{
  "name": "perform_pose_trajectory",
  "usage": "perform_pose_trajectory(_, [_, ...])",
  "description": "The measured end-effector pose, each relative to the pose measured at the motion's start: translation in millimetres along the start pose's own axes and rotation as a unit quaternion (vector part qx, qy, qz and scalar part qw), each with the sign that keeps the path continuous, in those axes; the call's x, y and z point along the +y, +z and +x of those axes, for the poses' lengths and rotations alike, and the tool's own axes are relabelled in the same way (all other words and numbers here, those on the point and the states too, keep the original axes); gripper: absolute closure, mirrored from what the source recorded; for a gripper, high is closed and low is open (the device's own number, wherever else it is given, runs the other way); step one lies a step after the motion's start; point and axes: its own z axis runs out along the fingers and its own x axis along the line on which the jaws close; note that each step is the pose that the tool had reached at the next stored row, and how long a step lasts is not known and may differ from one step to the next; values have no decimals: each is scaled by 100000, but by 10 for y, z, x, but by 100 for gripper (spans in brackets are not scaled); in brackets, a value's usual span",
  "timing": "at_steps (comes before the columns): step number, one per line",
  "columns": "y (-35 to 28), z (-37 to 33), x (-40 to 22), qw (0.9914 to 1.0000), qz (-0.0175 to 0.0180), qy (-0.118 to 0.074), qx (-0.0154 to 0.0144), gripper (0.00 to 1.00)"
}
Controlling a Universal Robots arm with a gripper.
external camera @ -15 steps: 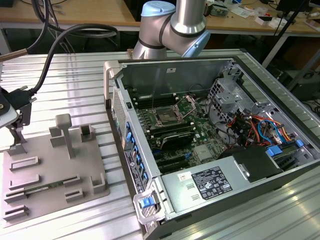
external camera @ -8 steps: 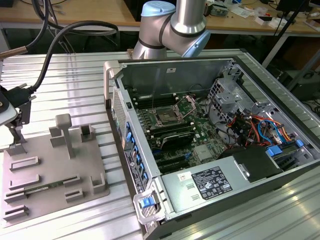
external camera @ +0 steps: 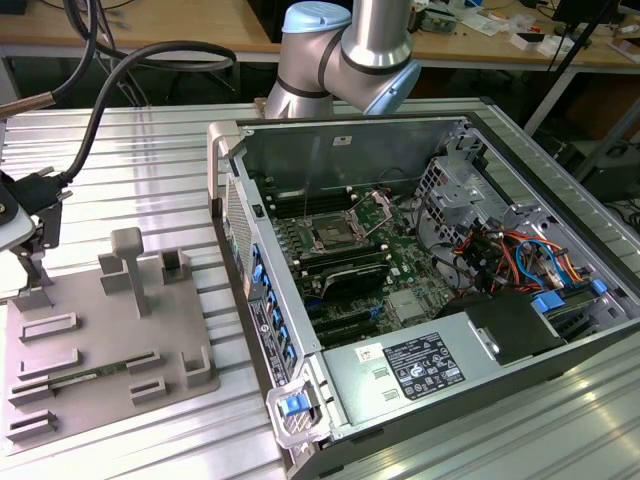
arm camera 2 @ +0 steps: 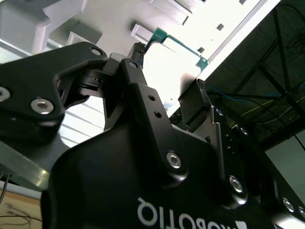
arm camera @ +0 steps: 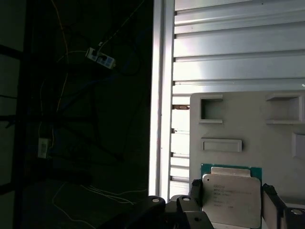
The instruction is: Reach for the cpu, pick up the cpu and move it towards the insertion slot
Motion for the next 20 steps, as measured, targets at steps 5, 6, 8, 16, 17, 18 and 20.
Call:
perform_pose_trajectory(5, [-55,0,1,100000,-39,-4,-7,45])
perform_pose_trajectory(6, [-65,0,1,100000,-40,-3,-8,45])
perform_pose_trajectory(8, [-94,0,2,100000,-41,-5,-6,45])
perform_pose_trajectory(16, [-189,0,4,100000,-42,-4,-3,45])
perform_pose_trajectory(17, [-205,-1,4,100000,-45,-5,-9,45])
perform_pose_trajectory(18, [-212,-2,5,100000,-50,-4,-13,45])
perform_pose_trajectory(20, [-233,-1,5,100000,-45,-3,-7,45])
